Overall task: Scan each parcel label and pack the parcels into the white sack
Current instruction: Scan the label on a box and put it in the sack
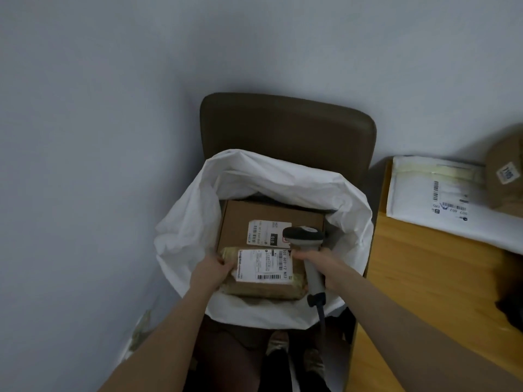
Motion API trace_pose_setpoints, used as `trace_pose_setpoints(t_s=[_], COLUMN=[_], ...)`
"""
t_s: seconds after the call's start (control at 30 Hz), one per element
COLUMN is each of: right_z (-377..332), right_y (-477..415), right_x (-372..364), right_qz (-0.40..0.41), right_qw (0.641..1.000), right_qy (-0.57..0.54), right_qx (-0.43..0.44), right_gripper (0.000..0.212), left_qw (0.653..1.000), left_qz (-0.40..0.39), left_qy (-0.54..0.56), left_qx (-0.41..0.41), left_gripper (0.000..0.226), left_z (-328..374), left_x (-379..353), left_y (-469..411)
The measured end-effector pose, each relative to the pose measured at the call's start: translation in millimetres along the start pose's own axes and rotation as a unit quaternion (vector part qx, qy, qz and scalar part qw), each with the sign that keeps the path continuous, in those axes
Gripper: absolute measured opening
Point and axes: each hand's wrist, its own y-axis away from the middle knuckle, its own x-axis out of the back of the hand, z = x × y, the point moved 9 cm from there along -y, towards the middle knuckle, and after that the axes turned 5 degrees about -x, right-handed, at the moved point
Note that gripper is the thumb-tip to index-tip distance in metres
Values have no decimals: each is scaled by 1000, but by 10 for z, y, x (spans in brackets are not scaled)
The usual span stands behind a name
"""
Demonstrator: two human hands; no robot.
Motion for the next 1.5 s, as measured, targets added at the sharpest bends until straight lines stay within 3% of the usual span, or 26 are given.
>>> trace_pose_setpoints(t_s=[0.1, 0.27, 0.37, 0.5, 0.57, 0.7, 0.8, 0.87, 0.93, 1.07, 1.3, 1.5], right_z=[52, 185, 38, -433, -390, 59, 118, 57, -11, -125, -132, -217], right_y=[-70, -144, -188, -163, -119, -42, -116, -196, -272, -351, -518, -659], right_x=[-44, -139, -158, -95, -73, -143, -155, -104, -11, 164, 213, 149], right_qz=[0, -5, 8, 34, 28, 6, 21, 37, 64, 111, 117, 100], right_qw=[1000, 999, 999, 993, 995, 998, 996, 996, 997, 992, 992, 990], right_qy=[6, -13, -47, -62, -58, -61, -81, -73, -33, 42, 15, -16], right_qx=[-14, -35, 1, 90, 70, 3, 20, 25, 31, 44, 48, 101], right_gripper=[25, 49, 57, 53, 51, 33, 39, 43, 38, 11, 16, 32], left_qw=[1000, 999, 997, 989, 991, 998, 991, 955, 915, 881, 873, 891], left_qz=[-11, -2, 29, 84, 76, 13, 7, 26, 48, 48, 111, 51], left_qy=[-5, 6, 67, 101, 94, 34, -87, -254, -330, -384, -377, -375], left_qx=[28, 41, 14, -64, -55, -41, -100, -153, -225, -274, -288, -252], left_gripper=[38, 36, 30, 47, 58, 47, 46, 49, 50, 47, 46, 55], left_z=[-119, -227, -113, 190, 180, 43, 116, 245, 432, 576, 671, 443], left_x=[-92, -187, -116, 75, 48, -200, -350, -466, -612, -883, -906, -1134], left_y=[-64, -163, -264, -313, -259, -73, -47, -16, 64, 60, -214, -409])
